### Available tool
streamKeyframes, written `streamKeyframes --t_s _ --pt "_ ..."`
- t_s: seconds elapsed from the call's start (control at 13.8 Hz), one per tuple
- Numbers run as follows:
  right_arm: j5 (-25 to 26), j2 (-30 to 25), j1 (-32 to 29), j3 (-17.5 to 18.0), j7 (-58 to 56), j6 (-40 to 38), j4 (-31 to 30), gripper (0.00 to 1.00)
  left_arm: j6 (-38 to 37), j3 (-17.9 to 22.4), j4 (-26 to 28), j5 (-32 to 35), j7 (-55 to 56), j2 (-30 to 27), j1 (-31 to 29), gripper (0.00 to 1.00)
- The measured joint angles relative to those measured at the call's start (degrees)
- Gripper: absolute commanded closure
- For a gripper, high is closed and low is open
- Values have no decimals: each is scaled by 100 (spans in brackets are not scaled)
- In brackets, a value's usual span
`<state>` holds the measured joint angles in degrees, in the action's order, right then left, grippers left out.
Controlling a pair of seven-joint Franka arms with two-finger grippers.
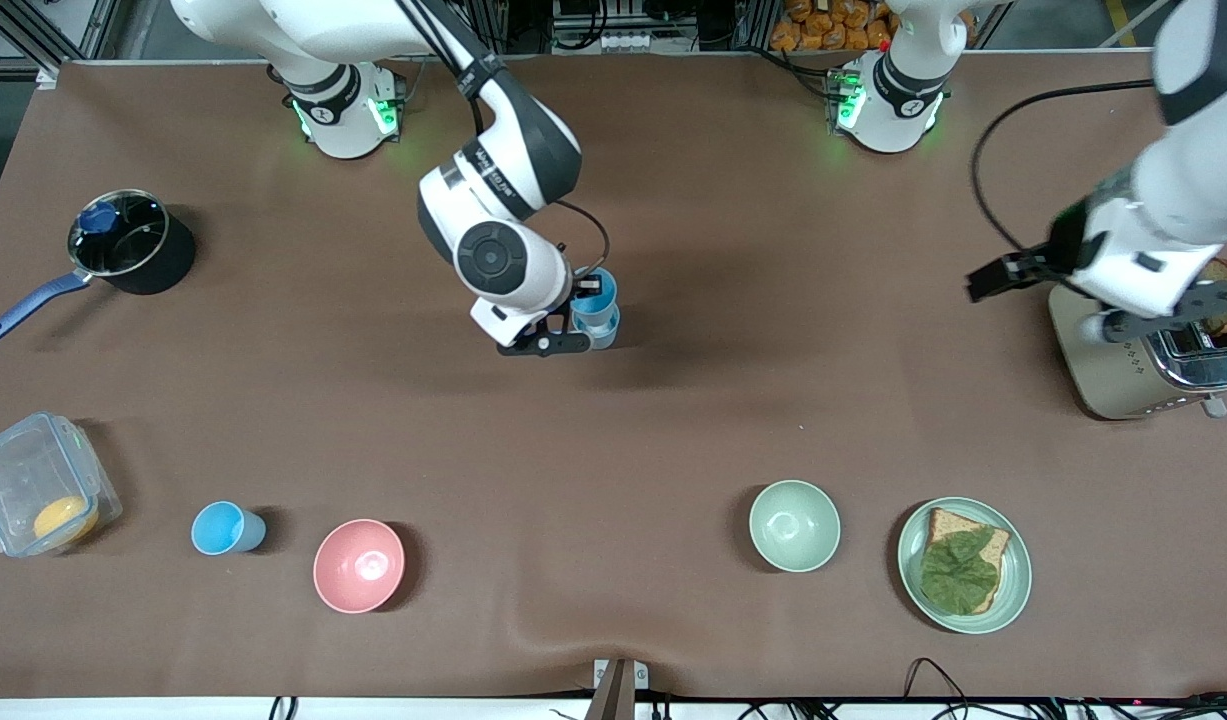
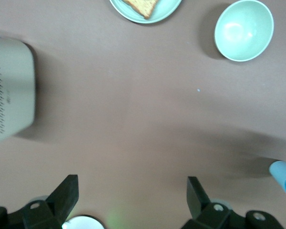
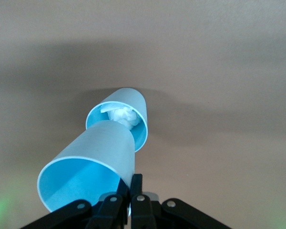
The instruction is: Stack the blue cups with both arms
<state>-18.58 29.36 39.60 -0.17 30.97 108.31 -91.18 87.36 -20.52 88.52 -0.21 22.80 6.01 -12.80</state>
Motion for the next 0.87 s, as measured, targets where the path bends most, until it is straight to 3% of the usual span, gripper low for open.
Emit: streamKeyframes --t_s 0.36,0.43,0.51,0.87 --pt "0 170 9 -61 6 58 0 100 -2 -3 2 9 -283 -20 -231 0" --pt "0 189 9 -64 6 70 0 36 -2 -3 2 16 -375 -34 -274 0" --pt "0 197 9 -65 8 70 0 0 -2 -2 2 20 -512 -52 -344 0" --pt "14 153 -49 -171 90 66 153 0 -77 51 -5 361 -1028 -300 -554 0"
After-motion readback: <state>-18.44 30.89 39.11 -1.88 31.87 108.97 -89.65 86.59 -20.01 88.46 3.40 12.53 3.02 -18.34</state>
